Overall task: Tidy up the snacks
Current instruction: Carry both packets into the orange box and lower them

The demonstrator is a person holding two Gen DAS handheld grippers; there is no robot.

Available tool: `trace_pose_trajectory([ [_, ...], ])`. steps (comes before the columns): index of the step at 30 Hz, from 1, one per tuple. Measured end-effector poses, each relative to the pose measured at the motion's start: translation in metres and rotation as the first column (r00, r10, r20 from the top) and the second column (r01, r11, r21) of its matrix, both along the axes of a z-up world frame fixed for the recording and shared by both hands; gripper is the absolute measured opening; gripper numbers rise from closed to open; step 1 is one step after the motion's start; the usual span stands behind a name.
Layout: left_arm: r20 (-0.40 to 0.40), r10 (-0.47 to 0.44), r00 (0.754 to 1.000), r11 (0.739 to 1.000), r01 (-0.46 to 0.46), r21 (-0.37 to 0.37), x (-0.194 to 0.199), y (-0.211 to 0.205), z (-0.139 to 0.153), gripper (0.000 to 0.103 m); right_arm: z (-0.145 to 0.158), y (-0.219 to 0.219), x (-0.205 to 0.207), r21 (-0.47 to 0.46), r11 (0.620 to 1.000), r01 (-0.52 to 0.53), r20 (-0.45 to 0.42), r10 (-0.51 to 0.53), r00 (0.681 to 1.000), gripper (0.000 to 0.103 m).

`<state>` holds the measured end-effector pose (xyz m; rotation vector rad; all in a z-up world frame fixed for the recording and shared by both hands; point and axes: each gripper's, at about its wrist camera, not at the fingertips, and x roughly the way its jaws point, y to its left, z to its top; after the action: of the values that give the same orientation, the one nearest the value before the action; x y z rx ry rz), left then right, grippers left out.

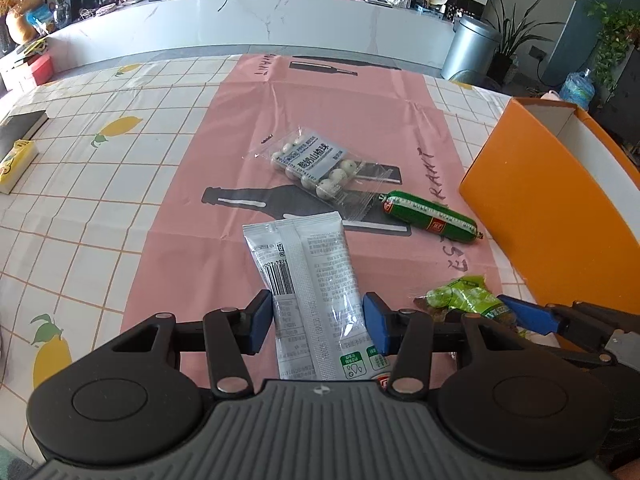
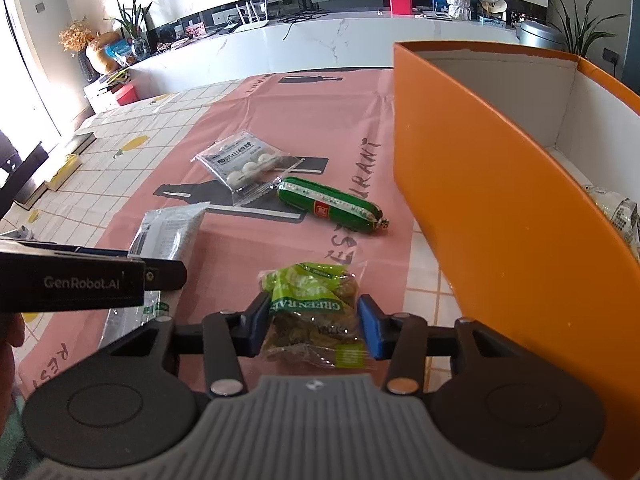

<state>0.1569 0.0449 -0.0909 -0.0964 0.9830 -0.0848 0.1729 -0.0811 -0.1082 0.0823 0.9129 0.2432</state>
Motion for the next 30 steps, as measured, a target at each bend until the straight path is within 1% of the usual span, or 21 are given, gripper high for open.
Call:
trace_pose_trajectory([
  [2, 0.019, 0.004, 1.000, 1.000, -0.003, -0.020, -0.002, 0.002, 0.009, 0.056, 0.006, 0.000, -0.002, 0.014, 1.000, 0.000, 0.005, 0.000, 1.000, 0.043],
  [5, 0.042, 0.009, 0.999, 0.999, -0.007, -0.043, -0.005, 0.002, 0.020, 0.056, 0.016, 0.005, -0.007, -0.012, 1.000, -0.018, 0.029, 0.018, 0.999, 0.042],
  [8, 0.049, 0.008, 0.999, 0.997, -0.005, -0.074, -0.010, 0.003, 0.030, 0.056, 0.024, 0.008, -0.010, -0.027, 0.999, -0.016, 0.014, 0.017, 1.000, 0.042],
  [10, 0.052, 0.007, 0.999, 0.997, -0.002, -0.080, -0.013, 0.002, 0.036, 0.056, 0.032, 0.005, -0.012, -0.008, 1.000, -0.006, 0.009, 0.006, 1.000, 0.041],
  [13, 0.062, 0.005, 0.998, 0.995, 0.001, -0.096, -0.018, 0.000, 0.046, 0.056, 0.053, -0.002, -0.018, 0.014, 1.000, -0.001, 0.035, 0.000, 0.999, 0.041],
  [18, 0.115, -0.019, 0.993, 0.990, 0.035, -0.140, -0.021, -0.008, 0.073, 0.056, 0.092, -0.019, -0.031, -0.005, 1.000, 0.003, 0.108, -0.003, 0.994, 0.041],
  [23, 0.160, -0.099, 0.982, 0.979, 0.125, -0.161, -0.020, -0.036, 0.097, 0.056, 0.124, -0.060, -0.041, -0.011, 0.998, 0.061, 0.148, -0.059, 0.987, 0.041],
  [27, 0.174, -0.185, 0.967, 0.956, 0.218, -0.197, -0.010, -0.067, 0.109, 0.056, 0.142, -0.101, -0.047, 0.000, 0.992, 0.123, 0.152, -0.122, 0.981, 0.041],
  [30, 0.179, -0.265, 0.947, 0.935, 0.298, -0.192, 0.001, -0.096, 0.115, 0.056, 0.146, -0.131, -0.048, -0.018, 0.986, 0.164, 0.142, -0.160, 0.977, 0.041],
])
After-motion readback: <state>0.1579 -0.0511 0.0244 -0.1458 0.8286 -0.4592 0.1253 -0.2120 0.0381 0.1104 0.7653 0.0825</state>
